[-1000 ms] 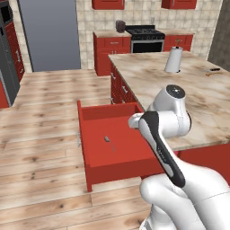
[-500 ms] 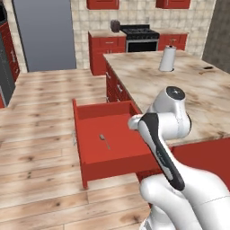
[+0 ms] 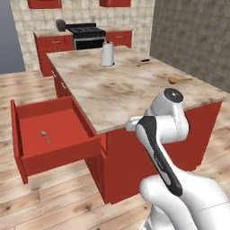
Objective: Pick up the metallic utensils from the counter and place them in the open drawer. Make sure not to pick up any wooden utensils.
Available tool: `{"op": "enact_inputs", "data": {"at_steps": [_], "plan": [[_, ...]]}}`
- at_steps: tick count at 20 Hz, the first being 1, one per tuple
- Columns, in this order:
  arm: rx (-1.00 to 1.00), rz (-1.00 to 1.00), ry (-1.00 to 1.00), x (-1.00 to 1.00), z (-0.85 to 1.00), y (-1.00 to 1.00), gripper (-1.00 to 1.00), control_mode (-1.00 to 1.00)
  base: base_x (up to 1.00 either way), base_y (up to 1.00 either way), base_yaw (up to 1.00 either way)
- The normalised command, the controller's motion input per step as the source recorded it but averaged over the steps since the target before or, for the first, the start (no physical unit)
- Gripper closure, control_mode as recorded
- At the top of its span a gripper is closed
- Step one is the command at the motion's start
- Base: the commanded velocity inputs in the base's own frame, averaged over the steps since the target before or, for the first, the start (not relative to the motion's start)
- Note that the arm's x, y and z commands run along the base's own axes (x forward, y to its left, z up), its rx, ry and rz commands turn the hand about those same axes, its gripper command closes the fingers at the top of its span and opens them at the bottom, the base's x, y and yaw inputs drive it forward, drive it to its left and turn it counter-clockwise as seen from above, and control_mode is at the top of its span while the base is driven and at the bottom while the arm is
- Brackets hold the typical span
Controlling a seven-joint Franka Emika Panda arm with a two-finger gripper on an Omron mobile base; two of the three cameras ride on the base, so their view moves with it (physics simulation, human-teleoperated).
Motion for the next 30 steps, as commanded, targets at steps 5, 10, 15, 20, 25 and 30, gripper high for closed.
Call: {"op": "enact_inputs", "data": {"at_steps": [5,10,15,20,25,30], "plan": [[0.0,0.0,0.0,0.0,0.0,0.0,-1.0,1.0,-0.13,-1.0,-0.48],[0.0,0.0,0.0,0.0,0.0,0.0,-1.0,1.0,0.57,-1.0,-0.11],[0.0,0.0,0.0,0.0,0.0,0.0,-1.0,1.0,0.82,-1.0,0.11],[0.0,0.0,0.0,0.0,0.0,0.0,-1.0,1.0,0.96,-1.0,0.24],[0.0,0.0,0.0,0.0,0.0,0.0,-1.0,1.0,0.94,-1.0,0.3],[0.0,0.0,0.0,0.0,0.0,0.0,-1.0,1.0,0.84,-1.0,0.33]]}}
